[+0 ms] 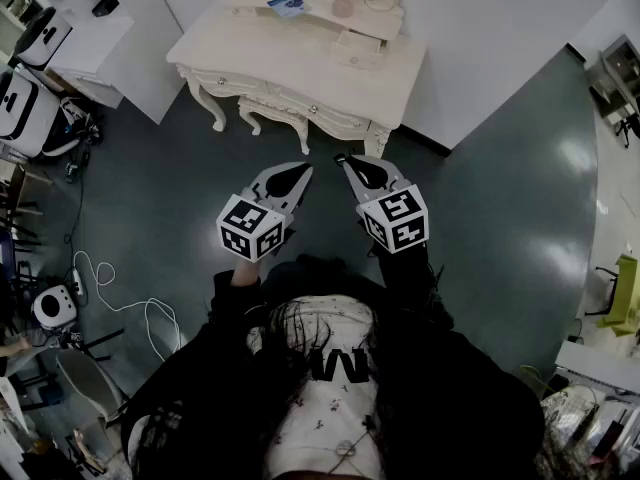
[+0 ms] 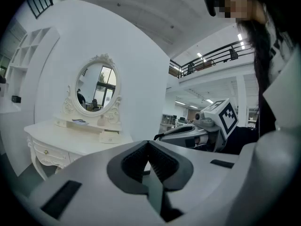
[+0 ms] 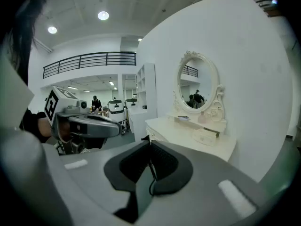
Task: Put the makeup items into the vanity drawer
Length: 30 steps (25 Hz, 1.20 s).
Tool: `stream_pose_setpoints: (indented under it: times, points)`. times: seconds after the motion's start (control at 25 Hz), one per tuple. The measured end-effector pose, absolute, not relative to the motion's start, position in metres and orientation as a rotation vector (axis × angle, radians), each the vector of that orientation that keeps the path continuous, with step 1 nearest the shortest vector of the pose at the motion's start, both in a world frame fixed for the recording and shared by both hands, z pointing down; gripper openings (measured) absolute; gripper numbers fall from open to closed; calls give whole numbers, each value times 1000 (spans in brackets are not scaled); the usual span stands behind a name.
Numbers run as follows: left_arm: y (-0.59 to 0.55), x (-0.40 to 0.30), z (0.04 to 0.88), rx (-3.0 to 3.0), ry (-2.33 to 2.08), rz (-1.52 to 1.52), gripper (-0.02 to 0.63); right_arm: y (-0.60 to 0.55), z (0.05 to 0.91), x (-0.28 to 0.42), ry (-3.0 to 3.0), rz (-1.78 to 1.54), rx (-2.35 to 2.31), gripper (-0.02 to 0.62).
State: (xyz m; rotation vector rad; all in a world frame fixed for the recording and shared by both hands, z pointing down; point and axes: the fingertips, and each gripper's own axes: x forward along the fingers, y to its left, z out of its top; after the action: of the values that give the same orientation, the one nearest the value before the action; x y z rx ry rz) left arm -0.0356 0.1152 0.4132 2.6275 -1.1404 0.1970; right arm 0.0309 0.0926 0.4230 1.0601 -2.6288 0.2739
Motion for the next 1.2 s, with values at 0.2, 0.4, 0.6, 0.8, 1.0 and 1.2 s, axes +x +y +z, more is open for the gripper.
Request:
stream_pose_setpoints:
  times: [0.2, 0.4, 0.6, 0.8, 1.0, 1.2]
  points:
    - [122, -31, 415, 2619, -1149, 197, 0, 96, 425, 38, -2633, 283, 1061, 21]
    - [129, -21, 416, 2615, -1167, 201, 0, 102, 426, 45, -2642, 273, 1035, 21]
    - [139, -6, 429, 2599, -1177, 191, 0, 114, 436, 58, -2642, 267, 1003, 21]
    - [149, 15, 442, 2592, -1145, 222, -1, 120, 448, 75, -2632, 297, 1003, 21]
    - [146, 19, 440, 2588, -1153, 231, 0, 114, 448, 79, -2644, 315, 999, 21]
    - [130, 13, 444, 2573, -1156, 234, 0, 95, 454, 71, -2642, 332, 986, 21]
